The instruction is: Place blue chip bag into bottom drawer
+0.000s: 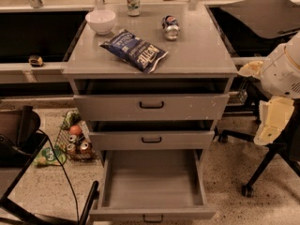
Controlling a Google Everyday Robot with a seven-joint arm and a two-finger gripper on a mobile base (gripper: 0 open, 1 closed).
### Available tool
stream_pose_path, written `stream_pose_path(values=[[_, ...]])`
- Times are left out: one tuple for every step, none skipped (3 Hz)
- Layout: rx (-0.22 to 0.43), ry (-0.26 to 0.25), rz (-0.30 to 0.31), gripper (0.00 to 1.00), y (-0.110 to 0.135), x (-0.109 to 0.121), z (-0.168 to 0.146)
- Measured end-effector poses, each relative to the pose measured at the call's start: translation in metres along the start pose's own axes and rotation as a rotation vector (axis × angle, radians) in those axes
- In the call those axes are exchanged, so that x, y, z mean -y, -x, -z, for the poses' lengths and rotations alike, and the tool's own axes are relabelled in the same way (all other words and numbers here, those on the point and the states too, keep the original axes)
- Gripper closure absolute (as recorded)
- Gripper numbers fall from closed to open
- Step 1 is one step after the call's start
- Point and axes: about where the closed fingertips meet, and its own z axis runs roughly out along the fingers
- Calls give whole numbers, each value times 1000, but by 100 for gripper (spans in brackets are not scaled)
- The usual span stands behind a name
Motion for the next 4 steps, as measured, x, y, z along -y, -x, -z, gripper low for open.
stream_pose_path(values=[[0, 0, 0, 0, 0, 0, 0], [72, -51, -36, 0, 15, 40, -7], [195, -136, -100, 0, 38, 102, -15], [356, -227, -183, 0, 63, 162, -21]])
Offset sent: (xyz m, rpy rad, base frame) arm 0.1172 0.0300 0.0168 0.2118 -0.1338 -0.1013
